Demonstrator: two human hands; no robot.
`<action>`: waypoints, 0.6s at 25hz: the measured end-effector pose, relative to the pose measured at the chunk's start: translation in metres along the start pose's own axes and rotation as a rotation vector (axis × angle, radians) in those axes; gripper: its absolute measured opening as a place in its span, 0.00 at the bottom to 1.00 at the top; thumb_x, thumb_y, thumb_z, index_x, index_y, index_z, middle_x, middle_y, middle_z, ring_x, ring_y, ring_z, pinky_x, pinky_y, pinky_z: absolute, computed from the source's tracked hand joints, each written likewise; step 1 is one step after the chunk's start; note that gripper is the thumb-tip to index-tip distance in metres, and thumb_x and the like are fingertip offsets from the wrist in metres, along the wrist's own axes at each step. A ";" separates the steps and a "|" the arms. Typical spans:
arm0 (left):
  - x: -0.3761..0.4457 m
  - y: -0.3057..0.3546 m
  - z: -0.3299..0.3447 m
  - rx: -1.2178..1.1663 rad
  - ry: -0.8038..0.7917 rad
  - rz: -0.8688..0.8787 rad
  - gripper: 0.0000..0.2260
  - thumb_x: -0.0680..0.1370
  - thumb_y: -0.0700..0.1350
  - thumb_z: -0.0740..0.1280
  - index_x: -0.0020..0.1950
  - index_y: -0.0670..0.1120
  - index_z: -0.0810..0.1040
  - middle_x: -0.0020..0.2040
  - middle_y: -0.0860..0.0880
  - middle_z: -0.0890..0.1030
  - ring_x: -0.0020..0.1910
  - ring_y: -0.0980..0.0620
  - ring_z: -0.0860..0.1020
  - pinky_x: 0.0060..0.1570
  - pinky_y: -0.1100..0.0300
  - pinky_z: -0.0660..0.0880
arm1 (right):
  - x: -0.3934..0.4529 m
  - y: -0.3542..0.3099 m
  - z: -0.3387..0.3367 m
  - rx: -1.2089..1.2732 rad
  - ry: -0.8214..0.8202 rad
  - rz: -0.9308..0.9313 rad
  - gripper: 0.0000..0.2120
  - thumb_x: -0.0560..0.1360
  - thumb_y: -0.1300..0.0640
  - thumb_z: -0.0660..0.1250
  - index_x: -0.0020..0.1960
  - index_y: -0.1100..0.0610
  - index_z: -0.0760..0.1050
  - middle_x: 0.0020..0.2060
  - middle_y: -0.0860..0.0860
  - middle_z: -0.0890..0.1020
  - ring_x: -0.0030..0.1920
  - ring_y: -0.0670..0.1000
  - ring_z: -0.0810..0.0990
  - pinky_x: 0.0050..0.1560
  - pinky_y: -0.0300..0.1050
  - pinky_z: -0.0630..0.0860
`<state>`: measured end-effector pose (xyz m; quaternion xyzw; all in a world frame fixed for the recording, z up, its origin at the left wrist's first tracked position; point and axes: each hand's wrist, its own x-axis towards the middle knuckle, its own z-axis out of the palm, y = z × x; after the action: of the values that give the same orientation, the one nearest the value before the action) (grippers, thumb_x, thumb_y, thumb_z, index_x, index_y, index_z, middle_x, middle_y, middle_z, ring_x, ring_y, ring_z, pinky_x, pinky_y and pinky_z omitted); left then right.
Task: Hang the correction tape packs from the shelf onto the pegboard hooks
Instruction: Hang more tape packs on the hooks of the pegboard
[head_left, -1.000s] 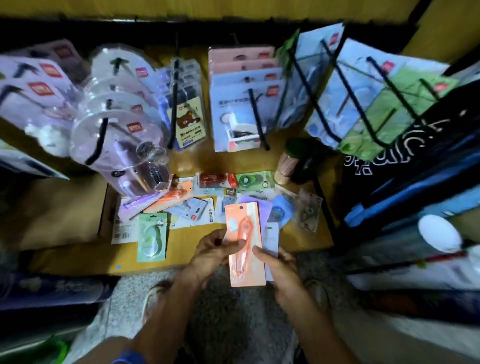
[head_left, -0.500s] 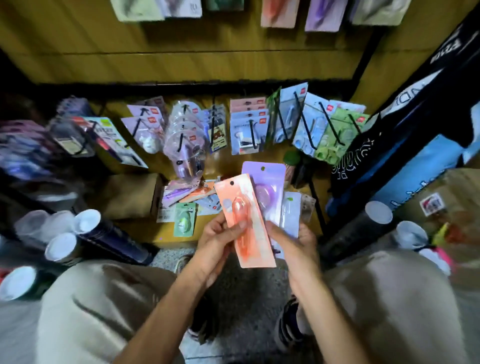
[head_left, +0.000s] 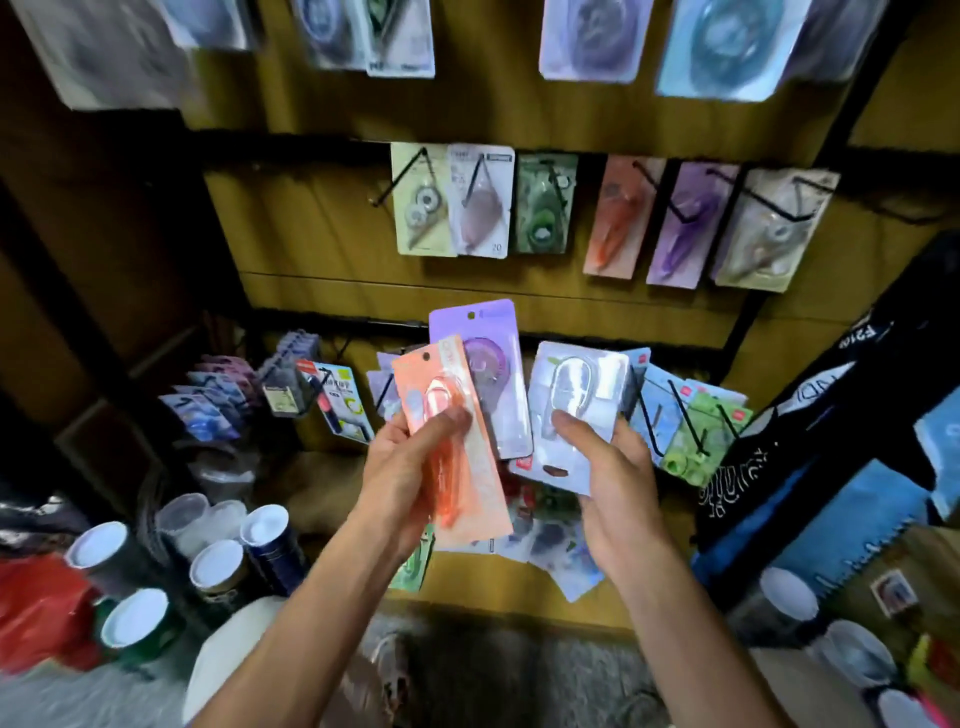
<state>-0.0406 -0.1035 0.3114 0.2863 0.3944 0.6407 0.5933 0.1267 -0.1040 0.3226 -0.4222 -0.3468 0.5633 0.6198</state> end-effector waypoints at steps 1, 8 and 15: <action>0.004 0.009 -0.003 -0.003 0.019 0.003 0.19 0.66 0.41 0.76 0.56 0.42 0.80 0.43 0.44 0.85 0.39 0.47 0.82 0.46 0.51 0.80 | 0.003 -0.007 0.005 -0.017 -0.012 -0.003 0.13 0.74 0.66 0.69 0.56 0.56 0.81 0.48 0.52 0.87 0.47 0.52 0.86 0.43 0.47 0.81; 0.015 0.031 -0.002 -0.117 0.059 -0.039 0.24 0.67 0.43 0.73 0.62 0.39 0.78 0.49 0.39 0.83 0.42 0.42 0.81 0.59 0.38 0.74 | 0.021 -0.014 0.031 -0.148 -0.112 0.046 0.14 0.74 0.71 0.66 0.54 0.57 0.81 0.47 0.54 0.87 0.48 0.56 0.85 0.51 0.54 0.80; 0.031 0.041 -0.012 -0.053 0.113 -0.020 0.09 0.74 0.38 0.71 0.54 0.41 0.80 0.41 0.41 0.84 0.36 0.45 0.82 0.44 0.50 0.80 | 0.053 -0.052 0.025 -0.568 -0.264 -0.008 0.17 0.76 0.67 0.65 0.59 0.48 0.73 0.48 0.53 0.85 0.38 0.58 0.85 0.33 0.48 0.82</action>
<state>-0.0772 -0.0741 0.3368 0.2298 0.4130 0.6602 0.5837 0.1312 -0.0487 0.3776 -0.5003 -0.5693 0.4916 0.4289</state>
